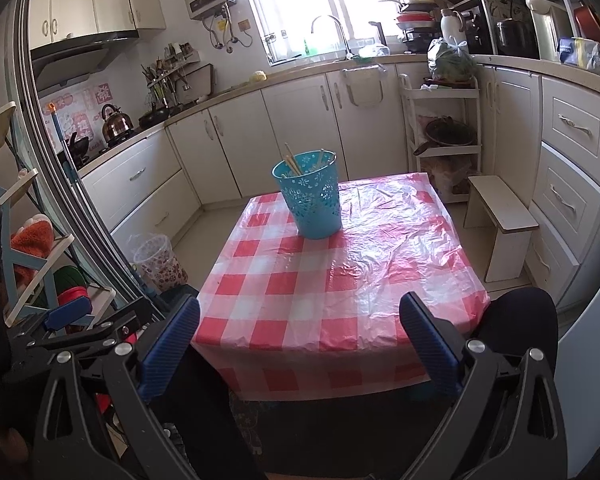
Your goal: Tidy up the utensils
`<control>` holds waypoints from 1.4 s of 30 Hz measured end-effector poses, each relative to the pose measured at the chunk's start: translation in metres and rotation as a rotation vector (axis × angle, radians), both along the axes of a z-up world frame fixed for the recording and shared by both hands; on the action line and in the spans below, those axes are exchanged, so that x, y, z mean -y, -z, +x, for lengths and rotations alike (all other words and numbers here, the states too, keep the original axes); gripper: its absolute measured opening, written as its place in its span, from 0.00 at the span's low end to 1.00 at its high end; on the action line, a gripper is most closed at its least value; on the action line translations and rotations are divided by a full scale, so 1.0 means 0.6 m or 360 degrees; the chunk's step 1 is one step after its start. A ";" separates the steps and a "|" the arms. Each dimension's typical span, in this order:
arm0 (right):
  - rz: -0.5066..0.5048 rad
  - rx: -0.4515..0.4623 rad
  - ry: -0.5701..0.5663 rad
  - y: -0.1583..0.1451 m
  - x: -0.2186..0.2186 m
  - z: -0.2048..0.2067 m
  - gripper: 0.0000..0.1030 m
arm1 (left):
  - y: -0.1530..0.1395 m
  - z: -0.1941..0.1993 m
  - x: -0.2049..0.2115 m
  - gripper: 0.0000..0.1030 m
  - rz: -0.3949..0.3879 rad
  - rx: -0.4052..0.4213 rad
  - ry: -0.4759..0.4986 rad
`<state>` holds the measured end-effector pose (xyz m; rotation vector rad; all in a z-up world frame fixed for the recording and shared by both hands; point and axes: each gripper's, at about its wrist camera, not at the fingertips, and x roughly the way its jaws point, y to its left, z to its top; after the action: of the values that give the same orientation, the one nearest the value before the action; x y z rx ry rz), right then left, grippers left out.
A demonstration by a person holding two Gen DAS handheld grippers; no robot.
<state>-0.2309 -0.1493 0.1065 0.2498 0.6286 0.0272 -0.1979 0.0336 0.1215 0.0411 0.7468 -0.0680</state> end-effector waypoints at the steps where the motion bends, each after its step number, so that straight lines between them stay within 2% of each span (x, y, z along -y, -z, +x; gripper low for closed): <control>1: -0.0001 0.0001 0.0001 0.000 -0.001 0.000 0.93 | -0.001 0.000 0.001 0.93 0.0004 0.0001 0.0000; 17: 0.0007 0.0025 0.0009 -0.001 0.006 -0.012 0.93 | -0.008 -0.009 0.014 0.93 0.0071 0.0039 -0.0018; 42: 0.0006 0.0021 0.0004 -0.004 0.005 -0.014 0.93 | -0.011 -0.012 0.016 0.93 0.0080 0.0051 -0.0027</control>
<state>-0.2391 -0.1520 0.1086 0.2536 0.6153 0.0277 -0.2051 0.0241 0.1279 0.0833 0.7170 -0.0324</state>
